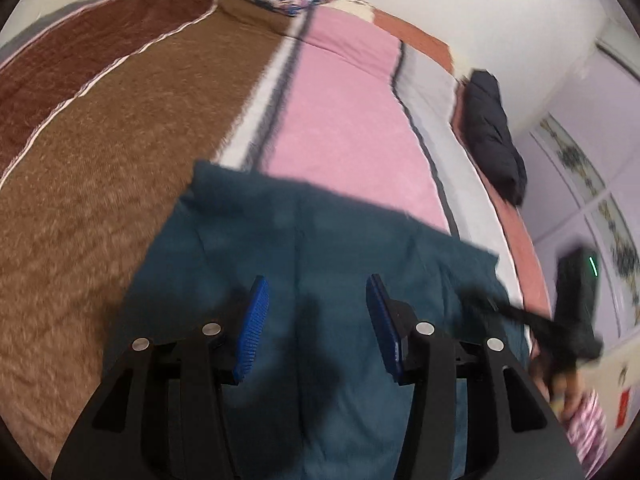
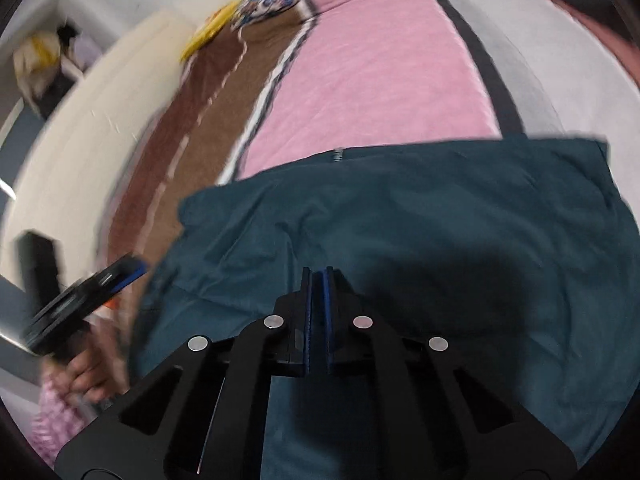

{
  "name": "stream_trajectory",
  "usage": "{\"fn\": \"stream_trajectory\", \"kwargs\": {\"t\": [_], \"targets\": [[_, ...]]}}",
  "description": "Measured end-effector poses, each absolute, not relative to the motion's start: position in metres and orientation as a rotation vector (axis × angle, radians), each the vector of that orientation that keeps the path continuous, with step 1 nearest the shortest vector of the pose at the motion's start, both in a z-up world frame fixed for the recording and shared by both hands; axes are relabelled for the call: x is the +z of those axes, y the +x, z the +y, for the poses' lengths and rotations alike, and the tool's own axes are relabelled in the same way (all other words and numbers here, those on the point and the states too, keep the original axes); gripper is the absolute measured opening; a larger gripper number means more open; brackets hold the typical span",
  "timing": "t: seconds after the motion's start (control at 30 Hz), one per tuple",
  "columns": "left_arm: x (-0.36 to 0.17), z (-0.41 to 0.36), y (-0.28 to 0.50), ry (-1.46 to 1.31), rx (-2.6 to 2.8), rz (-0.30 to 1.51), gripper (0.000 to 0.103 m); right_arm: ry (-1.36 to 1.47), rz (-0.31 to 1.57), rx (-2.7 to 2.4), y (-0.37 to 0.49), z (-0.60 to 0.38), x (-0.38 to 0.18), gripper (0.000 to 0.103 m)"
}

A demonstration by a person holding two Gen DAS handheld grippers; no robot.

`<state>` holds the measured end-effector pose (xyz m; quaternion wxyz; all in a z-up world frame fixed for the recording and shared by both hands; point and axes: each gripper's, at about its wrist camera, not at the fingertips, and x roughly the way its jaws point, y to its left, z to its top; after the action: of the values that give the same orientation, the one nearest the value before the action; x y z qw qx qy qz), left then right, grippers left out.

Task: Fold large clothes

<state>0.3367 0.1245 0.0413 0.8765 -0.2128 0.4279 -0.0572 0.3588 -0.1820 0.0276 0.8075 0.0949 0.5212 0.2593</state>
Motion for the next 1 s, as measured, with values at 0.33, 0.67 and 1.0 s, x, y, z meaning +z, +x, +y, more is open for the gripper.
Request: {"fn": "stream_trajectory", "kwargs": {"t": [0.33, 0.67, 1.0], "targets": [[0.034, 0.107, 0.28, -0.395, -0.208, 0.903, 0.049, 0.144, 1.196, 0.397, 0.409, -0.157, -0.035, 0.0], [0.047, 0.083, 0.223, -0.363, -0.257, 0.885, 0.049, 0.265, 1.131, 0.449, 0.373, -0.185, 0.012, 0.002], [0.032, 0.067, 0.174, -0.374, -0.237, 0.928, 0.049, 0.143, 1.182, 0.536, 0.286, -0.172, -0.011, 0.002]]}}
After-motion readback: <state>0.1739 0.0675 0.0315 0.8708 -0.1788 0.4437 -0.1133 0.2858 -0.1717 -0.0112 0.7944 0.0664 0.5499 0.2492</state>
